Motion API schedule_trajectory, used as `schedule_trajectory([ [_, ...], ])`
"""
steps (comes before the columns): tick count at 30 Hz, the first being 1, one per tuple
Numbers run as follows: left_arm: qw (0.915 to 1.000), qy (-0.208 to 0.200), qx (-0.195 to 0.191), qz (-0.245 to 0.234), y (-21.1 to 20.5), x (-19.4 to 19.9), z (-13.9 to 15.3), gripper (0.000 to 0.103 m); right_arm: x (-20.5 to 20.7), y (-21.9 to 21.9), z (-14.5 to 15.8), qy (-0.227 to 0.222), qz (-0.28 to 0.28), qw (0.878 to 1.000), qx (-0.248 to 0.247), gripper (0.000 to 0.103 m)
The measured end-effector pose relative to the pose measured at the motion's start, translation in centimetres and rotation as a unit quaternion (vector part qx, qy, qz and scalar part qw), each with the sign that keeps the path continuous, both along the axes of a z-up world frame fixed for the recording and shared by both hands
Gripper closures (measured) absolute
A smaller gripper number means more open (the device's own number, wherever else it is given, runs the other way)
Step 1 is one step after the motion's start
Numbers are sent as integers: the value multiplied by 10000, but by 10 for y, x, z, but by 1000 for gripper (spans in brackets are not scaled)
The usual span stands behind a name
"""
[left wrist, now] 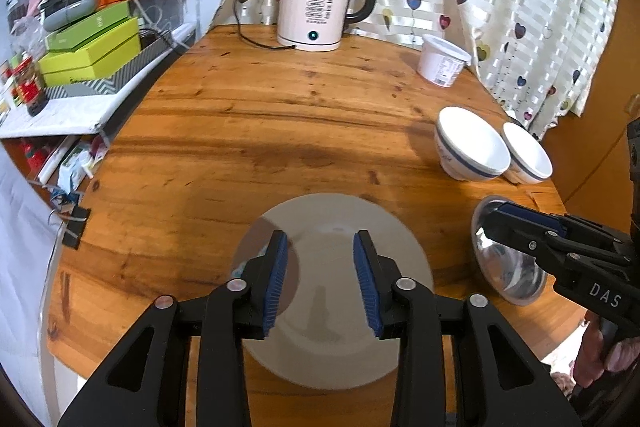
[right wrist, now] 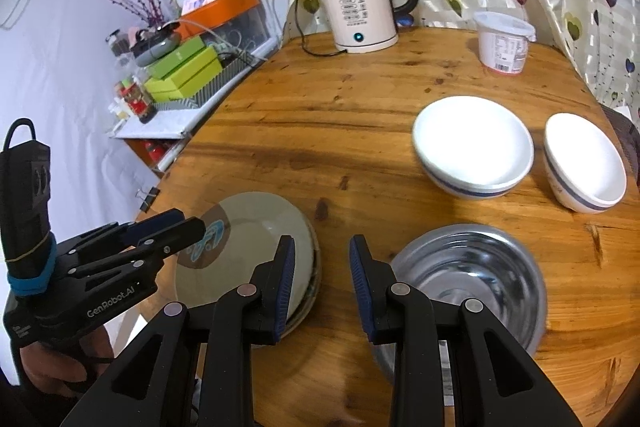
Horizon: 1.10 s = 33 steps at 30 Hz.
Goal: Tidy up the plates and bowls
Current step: 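Move both grippers past the steel bowl toward a white bowl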
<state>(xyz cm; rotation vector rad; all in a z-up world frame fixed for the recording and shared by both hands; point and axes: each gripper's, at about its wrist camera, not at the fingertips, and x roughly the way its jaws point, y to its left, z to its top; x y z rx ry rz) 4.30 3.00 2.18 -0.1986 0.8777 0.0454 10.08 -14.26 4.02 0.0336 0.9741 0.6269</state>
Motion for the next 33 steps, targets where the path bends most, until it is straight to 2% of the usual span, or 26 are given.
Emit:
schedule_trajectory([
  [6, 9998, -15, 63, -199, -17, 17, 4, 56, 11, -25, 3, -8, -286, 9996, 15, 75],
  [19, 9970, -49, 368, -678, -59, 57, 13, 56, 35, -65, 6, -34, -798, 9968, 33, 75],
  [33, 9956, -7, 408, -841, -79, 90, 10, 56, 58, -80, -3, 85, -1024, 9947, -11, 75],
])
